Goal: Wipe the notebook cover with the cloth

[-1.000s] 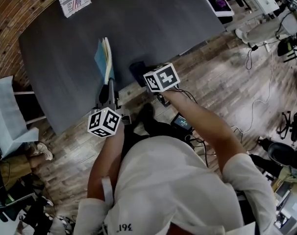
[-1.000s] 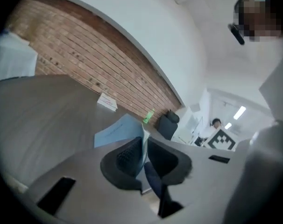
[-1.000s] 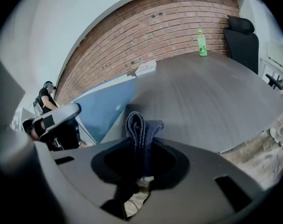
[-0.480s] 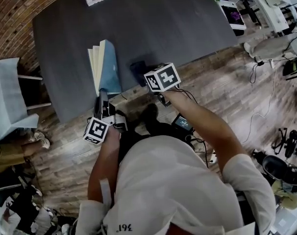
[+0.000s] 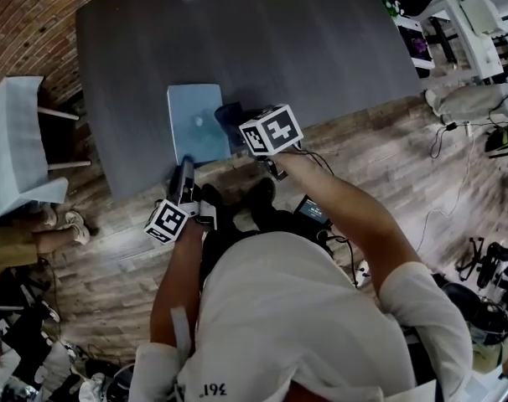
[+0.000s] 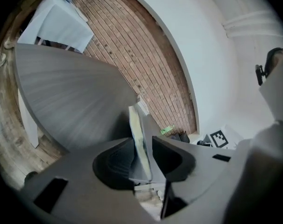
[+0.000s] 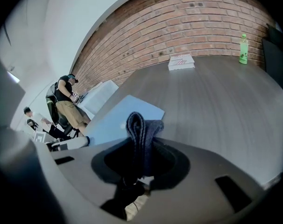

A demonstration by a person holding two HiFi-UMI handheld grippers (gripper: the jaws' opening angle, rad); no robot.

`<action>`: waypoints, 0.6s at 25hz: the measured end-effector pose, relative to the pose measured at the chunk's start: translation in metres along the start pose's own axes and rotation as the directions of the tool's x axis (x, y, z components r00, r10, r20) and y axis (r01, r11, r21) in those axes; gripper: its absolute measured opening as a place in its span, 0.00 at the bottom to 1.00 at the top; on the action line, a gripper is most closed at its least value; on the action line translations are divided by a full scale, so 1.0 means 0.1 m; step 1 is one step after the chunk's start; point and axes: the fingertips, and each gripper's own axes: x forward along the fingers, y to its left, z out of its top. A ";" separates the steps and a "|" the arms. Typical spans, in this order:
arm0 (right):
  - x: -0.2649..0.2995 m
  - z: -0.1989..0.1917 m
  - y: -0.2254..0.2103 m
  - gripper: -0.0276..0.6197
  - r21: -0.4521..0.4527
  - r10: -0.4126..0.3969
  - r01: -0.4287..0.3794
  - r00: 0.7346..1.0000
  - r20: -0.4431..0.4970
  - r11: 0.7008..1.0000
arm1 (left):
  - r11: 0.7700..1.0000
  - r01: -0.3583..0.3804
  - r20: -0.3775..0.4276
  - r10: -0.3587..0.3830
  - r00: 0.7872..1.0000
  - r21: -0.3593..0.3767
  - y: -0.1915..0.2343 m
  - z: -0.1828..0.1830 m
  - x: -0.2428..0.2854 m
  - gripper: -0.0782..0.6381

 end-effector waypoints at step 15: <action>0.58 0.55 0.34 0.21 0.040 0.046 -0.047 0.999 0.013 0.998 | 0.973 -0.069 -0.319 -0.004 0.948 -0.218 0.45 -0.47 0.04 0.18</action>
